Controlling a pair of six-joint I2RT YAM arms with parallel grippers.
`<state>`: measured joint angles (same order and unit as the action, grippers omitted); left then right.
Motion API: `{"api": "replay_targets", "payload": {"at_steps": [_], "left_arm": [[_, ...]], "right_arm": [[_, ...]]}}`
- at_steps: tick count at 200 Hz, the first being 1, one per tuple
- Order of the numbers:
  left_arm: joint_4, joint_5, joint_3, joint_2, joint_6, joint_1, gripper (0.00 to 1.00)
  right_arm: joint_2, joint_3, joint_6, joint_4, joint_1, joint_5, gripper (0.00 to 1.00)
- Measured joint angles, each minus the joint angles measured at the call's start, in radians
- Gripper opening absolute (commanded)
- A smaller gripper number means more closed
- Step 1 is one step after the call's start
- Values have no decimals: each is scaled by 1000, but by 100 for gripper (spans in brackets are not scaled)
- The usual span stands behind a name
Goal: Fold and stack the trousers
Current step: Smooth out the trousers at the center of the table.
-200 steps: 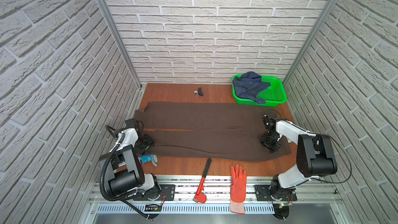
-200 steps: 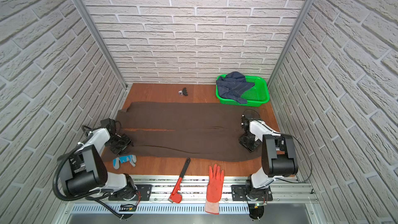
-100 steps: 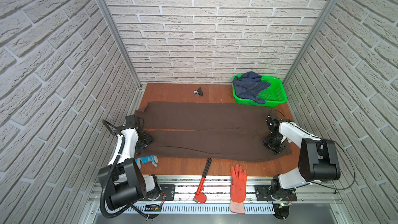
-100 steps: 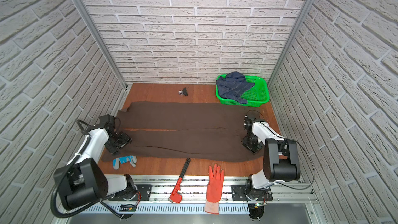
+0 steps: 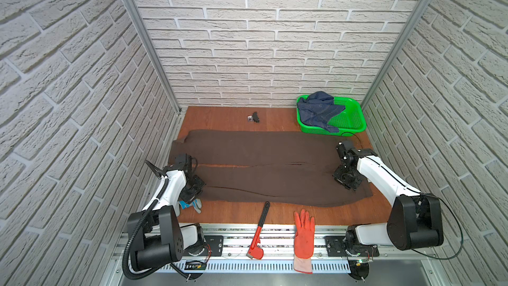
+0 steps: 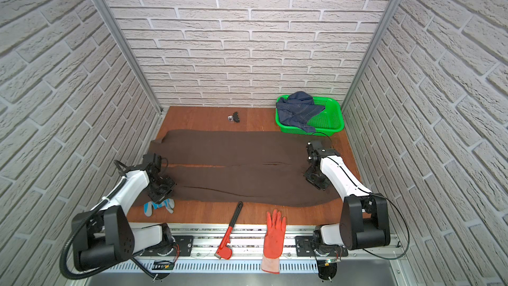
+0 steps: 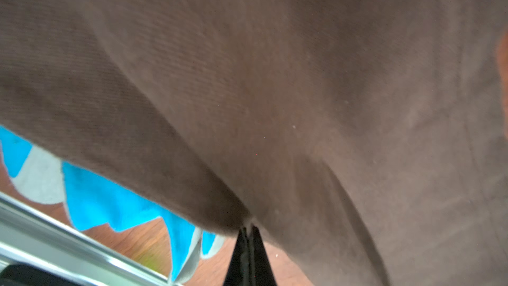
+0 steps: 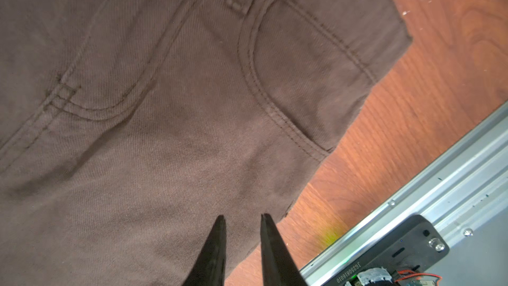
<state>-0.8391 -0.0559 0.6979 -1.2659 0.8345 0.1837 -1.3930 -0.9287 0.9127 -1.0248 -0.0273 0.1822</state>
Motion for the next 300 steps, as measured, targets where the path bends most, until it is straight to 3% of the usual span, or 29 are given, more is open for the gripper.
{"api": "replay_targets", "payload": {"at_steps": [81,127,175,205,238,300], "left_arm": [[151,31,34,-180,23,-6,0],[174,26,-40,-95,54,-13,0],[67,69,-97,-10,143,-169,0],[29,99,-85,-31,191,-204,0],[-15,111,-35,-107,209,-191,0],[-82,139,-21,-144,212,-86,0]], "right_arm": [[-151,5,0,78,-8,-3,23],[-252,16,4,121,-7,26,23],[-248,17,15,116,2,29,26],[-216,43,15,123,26,19,26],[-167,76,-2,114,95,20,27],[-164,77,-80,122,246,22,27]]}}
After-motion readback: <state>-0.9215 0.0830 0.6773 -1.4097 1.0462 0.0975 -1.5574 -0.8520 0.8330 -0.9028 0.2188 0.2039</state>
